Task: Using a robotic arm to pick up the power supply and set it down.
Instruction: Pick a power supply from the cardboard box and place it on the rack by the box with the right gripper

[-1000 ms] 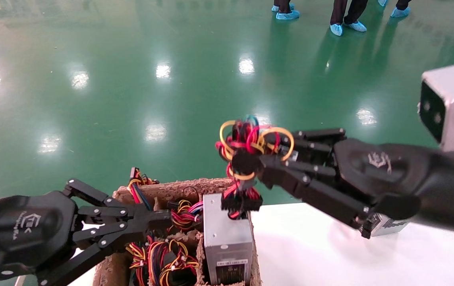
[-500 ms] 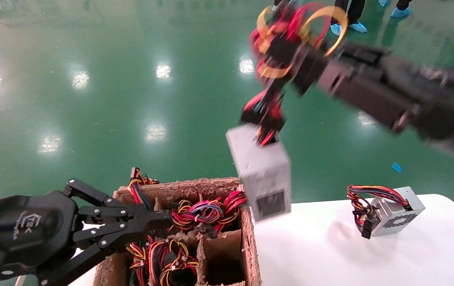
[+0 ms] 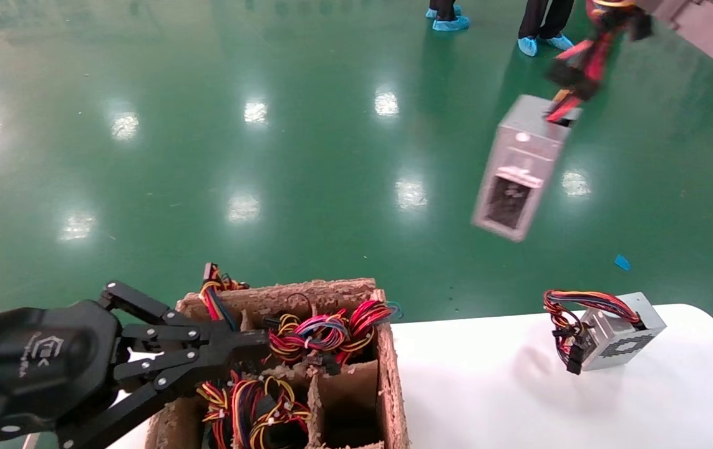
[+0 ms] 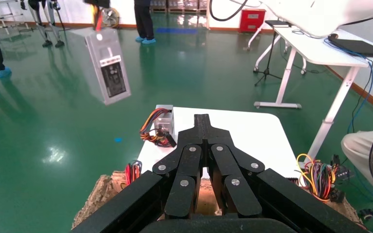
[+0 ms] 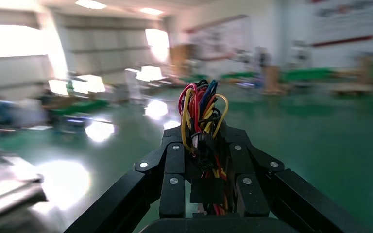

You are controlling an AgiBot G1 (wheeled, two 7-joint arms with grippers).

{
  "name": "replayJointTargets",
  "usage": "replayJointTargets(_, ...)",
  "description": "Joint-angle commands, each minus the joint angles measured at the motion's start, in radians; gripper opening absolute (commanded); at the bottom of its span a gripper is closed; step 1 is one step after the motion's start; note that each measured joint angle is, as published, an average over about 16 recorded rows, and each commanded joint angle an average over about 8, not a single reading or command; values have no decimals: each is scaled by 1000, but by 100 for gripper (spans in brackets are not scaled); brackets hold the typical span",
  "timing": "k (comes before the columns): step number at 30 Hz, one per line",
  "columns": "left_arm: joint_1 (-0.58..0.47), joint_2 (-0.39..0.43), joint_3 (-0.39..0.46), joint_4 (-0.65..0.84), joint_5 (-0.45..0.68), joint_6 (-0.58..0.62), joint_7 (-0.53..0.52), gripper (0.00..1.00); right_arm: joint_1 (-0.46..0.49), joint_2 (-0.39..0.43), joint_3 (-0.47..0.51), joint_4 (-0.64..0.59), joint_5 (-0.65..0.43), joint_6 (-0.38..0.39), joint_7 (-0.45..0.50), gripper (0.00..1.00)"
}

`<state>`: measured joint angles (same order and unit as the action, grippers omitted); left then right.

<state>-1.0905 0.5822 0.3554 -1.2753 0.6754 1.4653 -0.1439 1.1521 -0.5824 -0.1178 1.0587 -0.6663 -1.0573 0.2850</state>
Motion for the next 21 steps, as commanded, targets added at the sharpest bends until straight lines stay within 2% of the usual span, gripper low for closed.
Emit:
replayJointTargets(1, 0, 0, 0, 0, 0, 0, 0, 0, -22, 26, 15, -3, -14, 56, -5, 0)
replayJointTargets(6, 0, 0, 0, 0, 0, 0, 0, 0, -87, 98, 37, -20, -51, 156, -7, 0)
replayJointTargets(13, 0, 0, 0, 0, 0, 0, 0, 0, -180, 176, 71, -64, -81, 258, -20, 0)
replayJointTargets(21, 0, 0, 0, 0, 0, 0, 0, 0, -302, 230, 124, -97, -64, 311, -29, 0)
